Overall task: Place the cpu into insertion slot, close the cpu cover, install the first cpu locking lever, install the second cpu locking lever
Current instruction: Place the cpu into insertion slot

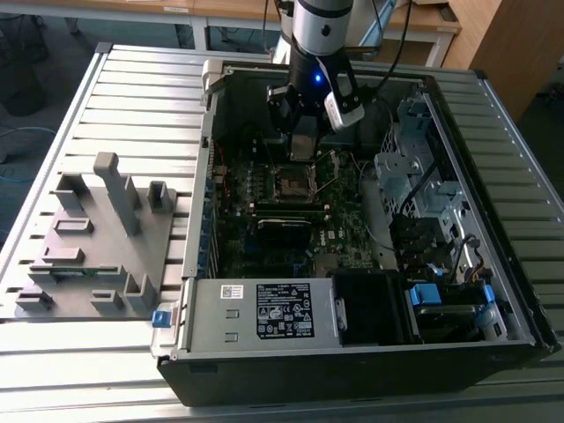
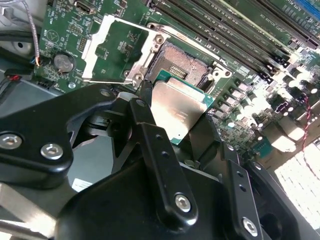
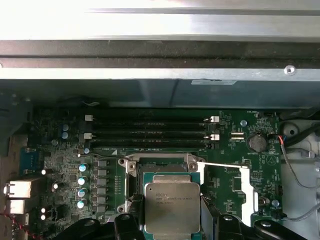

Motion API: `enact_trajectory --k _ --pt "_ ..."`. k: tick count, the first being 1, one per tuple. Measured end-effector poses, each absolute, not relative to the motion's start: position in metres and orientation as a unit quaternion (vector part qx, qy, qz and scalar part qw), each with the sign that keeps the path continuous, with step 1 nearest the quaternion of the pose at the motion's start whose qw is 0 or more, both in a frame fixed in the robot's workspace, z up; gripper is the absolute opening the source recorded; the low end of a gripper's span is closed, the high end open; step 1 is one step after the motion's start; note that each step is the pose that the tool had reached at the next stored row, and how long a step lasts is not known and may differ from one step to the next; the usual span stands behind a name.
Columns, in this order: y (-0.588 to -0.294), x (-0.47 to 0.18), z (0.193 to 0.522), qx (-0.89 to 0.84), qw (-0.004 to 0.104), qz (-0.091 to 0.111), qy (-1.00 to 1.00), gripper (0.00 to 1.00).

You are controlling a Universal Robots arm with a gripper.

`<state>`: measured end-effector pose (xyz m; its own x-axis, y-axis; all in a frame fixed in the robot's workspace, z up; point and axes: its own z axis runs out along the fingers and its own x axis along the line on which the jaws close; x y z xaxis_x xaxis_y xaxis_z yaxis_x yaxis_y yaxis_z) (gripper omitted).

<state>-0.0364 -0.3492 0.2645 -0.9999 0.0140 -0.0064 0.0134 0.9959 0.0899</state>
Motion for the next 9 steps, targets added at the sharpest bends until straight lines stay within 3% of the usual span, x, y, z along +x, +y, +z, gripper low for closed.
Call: enact_trajectory --k 9 --pt "-0.349 -0.042 0.252 0.006 0.005 0.045 0.999 0.54"
